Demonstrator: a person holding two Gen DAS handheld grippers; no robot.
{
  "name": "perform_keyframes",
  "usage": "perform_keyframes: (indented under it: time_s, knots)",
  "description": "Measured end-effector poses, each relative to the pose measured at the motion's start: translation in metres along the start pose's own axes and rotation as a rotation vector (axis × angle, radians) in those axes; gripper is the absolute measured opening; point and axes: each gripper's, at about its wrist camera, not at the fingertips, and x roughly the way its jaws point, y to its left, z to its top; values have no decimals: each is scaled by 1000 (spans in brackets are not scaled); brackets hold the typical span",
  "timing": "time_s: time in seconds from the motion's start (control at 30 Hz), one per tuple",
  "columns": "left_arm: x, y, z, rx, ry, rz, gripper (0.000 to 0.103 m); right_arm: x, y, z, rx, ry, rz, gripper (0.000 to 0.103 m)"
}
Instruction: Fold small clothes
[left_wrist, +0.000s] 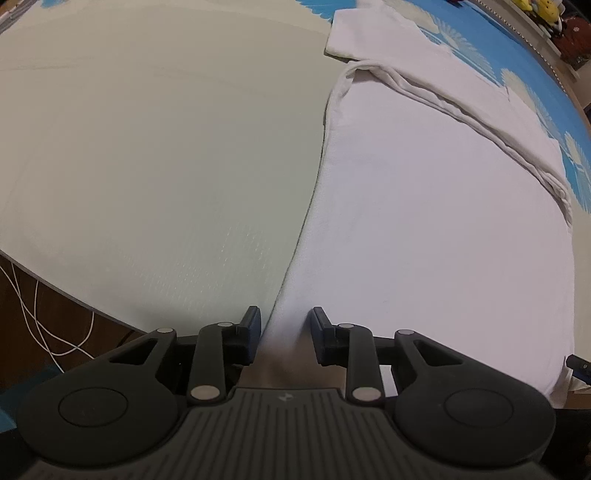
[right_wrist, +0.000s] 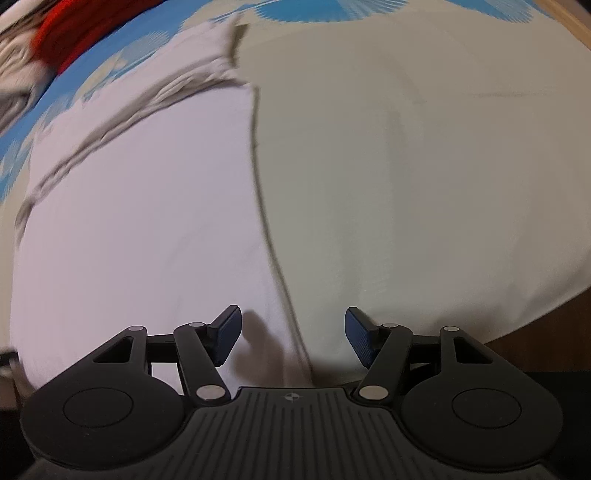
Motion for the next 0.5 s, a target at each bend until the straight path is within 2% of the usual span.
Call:
perform_keyframes:
  time_s: [0.03, 0.1, 0.17, 0.23, 0.4, 0.43, 0.5]
  knots:
    - [0, 2, -1, -4, -1, 0, 31, 0, 3, -2, -22, 0, -4, 63]
    - [-2, 0, -3, 12, -9, 5, 15, -1, 5, -5, -51, -8, -9, 47]
    - [-4, -5, -6, 37, -16, -5, 6, -4, -1, -5, -26, -6, 32, 3]
    - [-11, -6, -8, 48, -48, -11, 5, -8, -9, -4, 25, -18, 67, 3]
    - [-46, -6, -14, 45, -176, -131, 4, -43, -32, 7, 132, -154, 161, 3]
    - [-47, -7, -15, 50, -175, -130, 4, -47, -36, 7, 143, -166, 158, 3]
    - [-37, -7, -16, 52, -122, -83, 5, -46, -42, 7, 169, -145, 137, 3]
